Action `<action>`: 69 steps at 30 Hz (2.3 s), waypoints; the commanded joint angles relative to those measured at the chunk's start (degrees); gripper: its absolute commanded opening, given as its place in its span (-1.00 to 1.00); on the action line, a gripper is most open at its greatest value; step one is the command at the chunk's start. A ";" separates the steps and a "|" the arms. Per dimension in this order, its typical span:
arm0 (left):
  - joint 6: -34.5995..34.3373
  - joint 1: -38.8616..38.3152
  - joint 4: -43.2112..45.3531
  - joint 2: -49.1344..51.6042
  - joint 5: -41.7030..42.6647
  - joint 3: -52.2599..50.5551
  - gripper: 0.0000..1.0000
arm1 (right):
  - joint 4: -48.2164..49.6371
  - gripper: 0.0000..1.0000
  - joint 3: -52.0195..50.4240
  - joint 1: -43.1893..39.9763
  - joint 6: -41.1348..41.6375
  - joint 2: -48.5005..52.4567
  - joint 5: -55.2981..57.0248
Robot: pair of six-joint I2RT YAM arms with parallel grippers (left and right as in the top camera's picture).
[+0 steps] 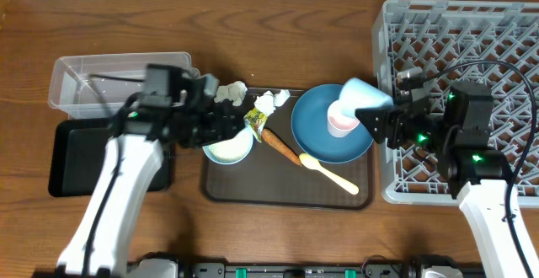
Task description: Sort waste into correct bins and load items into the dishwasher rack
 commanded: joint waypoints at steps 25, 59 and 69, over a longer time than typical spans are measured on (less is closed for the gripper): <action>2.91 3.32 -5.97 -9.31 -16.70 0.39 0.34 | -30.18 -0.91 26.38 -35.54 6.60 8.52 46.42; 2.89 3.32 -7.30 -9.31 -16.70 0.39 0.34 | -20.35 -0.94 26.34 -42.60 9.77 27.06 35.78; 2.89 3.32 -7.30 -9.31 -16.70 0.39 0.34 | -24.35 -0.94 25.92 -42.60 9.79 27.06 43.12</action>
